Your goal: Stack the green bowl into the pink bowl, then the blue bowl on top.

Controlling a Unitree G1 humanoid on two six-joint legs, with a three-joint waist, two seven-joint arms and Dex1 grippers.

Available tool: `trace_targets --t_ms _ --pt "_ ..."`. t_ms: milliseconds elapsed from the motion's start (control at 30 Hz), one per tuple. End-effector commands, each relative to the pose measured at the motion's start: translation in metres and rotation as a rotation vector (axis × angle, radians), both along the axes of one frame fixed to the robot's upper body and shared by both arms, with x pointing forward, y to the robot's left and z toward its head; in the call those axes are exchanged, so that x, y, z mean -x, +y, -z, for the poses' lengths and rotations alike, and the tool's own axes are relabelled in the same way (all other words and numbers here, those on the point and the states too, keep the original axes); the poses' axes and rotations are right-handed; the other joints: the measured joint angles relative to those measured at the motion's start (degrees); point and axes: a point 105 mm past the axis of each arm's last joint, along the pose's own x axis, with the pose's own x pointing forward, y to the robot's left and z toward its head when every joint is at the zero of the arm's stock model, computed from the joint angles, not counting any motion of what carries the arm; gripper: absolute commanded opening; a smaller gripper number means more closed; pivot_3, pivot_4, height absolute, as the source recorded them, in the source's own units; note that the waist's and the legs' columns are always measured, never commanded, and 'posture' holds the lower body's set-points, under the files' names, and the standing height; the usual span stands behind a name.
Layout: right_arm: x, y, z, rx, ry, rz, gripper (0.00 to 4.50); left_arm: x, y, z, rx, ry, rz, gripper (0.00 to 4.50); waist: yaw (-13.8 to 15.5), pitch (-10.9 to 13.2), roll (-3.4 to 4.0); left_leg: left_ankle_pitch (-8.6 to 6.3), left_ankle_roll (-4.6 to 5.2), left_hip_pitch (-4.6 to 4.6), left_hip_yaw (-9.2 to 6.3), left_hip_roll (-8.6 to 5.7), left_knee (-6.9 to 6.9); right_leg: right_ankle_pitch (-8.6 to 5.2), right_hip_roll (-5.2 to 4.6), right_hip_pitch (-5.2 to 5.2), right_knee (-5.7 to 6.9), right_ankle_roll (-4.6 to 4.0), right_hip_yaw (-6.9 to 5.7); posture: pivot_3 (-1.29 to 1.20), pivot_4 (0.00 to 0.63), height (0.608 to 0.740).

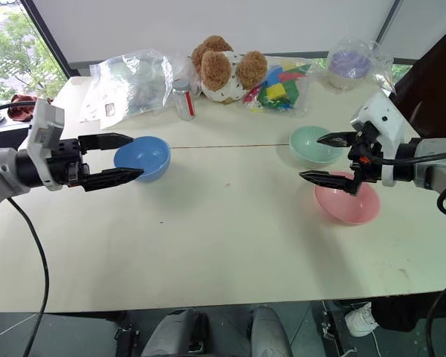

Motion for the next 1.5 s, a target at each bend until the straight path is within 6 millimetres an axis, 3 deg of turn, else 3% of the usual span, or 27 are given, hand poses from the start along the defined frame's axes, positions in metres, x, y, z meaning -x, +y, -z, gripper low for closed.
trace_targets --t_ms 33,233,367,567,667,867,900,967,1033,1133,1233,1333,1433,1500 --pt "0.002 -0.016 -0.001 0.049 -0.008 0.116 4.50 -0.001 -0.002 -0.006 -0.004 -0.040 0.013 4.48 0.0 0.0 0.00 0.00 0.00 0.00 0.00 0.00 0.00 0.00 0.00 0.00 0.00 0.00 0.00 0.00 0.150 0.740" --pt "0.015 -0.026 0.046 0.077 0.121 0.231 4.50 -0.004 -0.003 -0.002 -0.009 -0.033 0.024 4.48 0.1 0.0 0.00 0.01 -0.01 -0.01 0.01 0.00 -0.01 0.00 0.01 0.01 -0.03 0.00 0.00 0.00 0.150 0.740" --pt "0.021 -0.033 0.087 0.177 0.192 0.276 4.50 -0.005 -0.004 -0.002 -0.011 -0.032 0.030 4.48 0.0 0.0 -0.03 -0.04 0.08 0.00 0.01 0.00 0.02 0.00 0.04 0.05 -0.02 0.00 0.00 0.00 0.150 0.740" --pt "0.017 -0.035 0.109 0.222 0.204 0.291 4.50 -0.005 -0.003 -0.003 -0.018 -0.031 0.030 4.48 0.0 0.0 -0.02 -0.02 0.04 0.01 0.03 0.00 0.03 0.00 0.14 0.04 0.00 0.01 0.00 0.00 0.150 0.740" --pt "0.013 -0.035 0.112 0.227 0.200 0.281 3.64 -0.004 -0.002 -0.002 -0.023 -0.031 0.026 4.50 0.0 0.0 -0.02 -0.02 0.05 0.01 0.03 0.00 0.05 0.00 0.17 0.05 -0.01 0.01 0.00 0.00 0.150 0.740" --pt "0.011 -0.030 0.107 0.229 0.189 0.233 0.39 -0.004 0.001 -0.002 -0.025 -0.038 0.009 4.50 0.0 0.0 -0.03 -0.02 0.05 0.01 0.02 0.00 0.05 0.00 0.29 0.05 -0.01 0.01 0.00 0.00 0.150 0.740" --pt "0.010 -0.029 0.105 0.231 0.183 0.226 0.07 -0.004 0.002 -0.002 -0.026 -0.039 0.007 4.50 0.0 0.0 -0.04 -0.02 0.05 0.01 0.01 0.00 0.05 0.00 0.29 0.06 -0.01 0.01 0.00 0.00 0.150 0.740" --pt "0.009 -0.025 0.100 0.237 0.165 0.203 0.07 -0.004 0.003 -0.002 -0.026 -0.040 0.003 4.50 0.0 0.0 -0.05 -0.02 0.06 0.01 0.01 0.01 0.07 0.00 0.29 0.08 -0.01 0.01 0.00 0.00 0.150 0.740" --pt "0.008 -0.018 0.088 0.266 0.122 0.149 0.07 -0.004 0.004 -0.003 -0.026 -0.042 -0.004 4.50 0.0 0.0 -0.05 -0.05 0.10 0.02 0.01 0.01 0.08 0.00 0.29 0.08 0.00 0.01 0.01 0.00 0.150 0.740" --pt "0.015 0.019 0.060 0.252 0.056 -0.044 0.07 -0.005 0.008 -0.006 -0.027 -0.049 -0.017 4.50 -0.2 0.0 -0.02 -0.04 0.09 0.02 0.01 0.03 0.06 0.00 0.29 0.05 0.01 0.01 0.02 0.00 0.150 0.740" --pt "0.012 0.051 0.048 0.290 -0.025 -0.202 0.07 -0.006 0.009 -0.008 -0.026 -0.052 -0.022 4.50 -0.3 0.0 -0.02 -0.04 0.08 0.04 -0.01 0.09 0.04 0.00 0.31 0.02 0.02 0.01 0.02 0.00 0.150 0.740" --pt "0.007 0.082 0.048 0.308 -0.074 -0.336 0.07 -0.005 0.007 -0.010 -0.026 -0.054 -0.008 4.50 -0.2 0.0 -0.04 -0.04 0.07 0.05 -0.03 0.10 0.04 0.00 0.32 0.03 0.01 0.01 0.01 0.00 0.150 0.740" --pt "0.010 0.117 0.064 0.334 -0.067 -0.520 0.07 -0.001 0.006 -0.021 -0.006 -0.074 0.007 4.50 0.0 0.0 -0.05 0.00 0.01 0.01 -0.02 0.08 0.06 0.00 0.30 0.03 0.01 0.01 0.01 0.00 0.150 0.740" --pt "0.005 0.128 0.073 0.367 -0.072 -0.576 0.07 -0.001 0.008 -0.028 0.008 -0.088 0.006 4.50 0.0 0.0 -0.05 0.03 -0.03 0.00 -0.02 0.07 0.07 0.00 0.31 0.02 0.01 0.01 0.00 0.00 0.150 0.740"
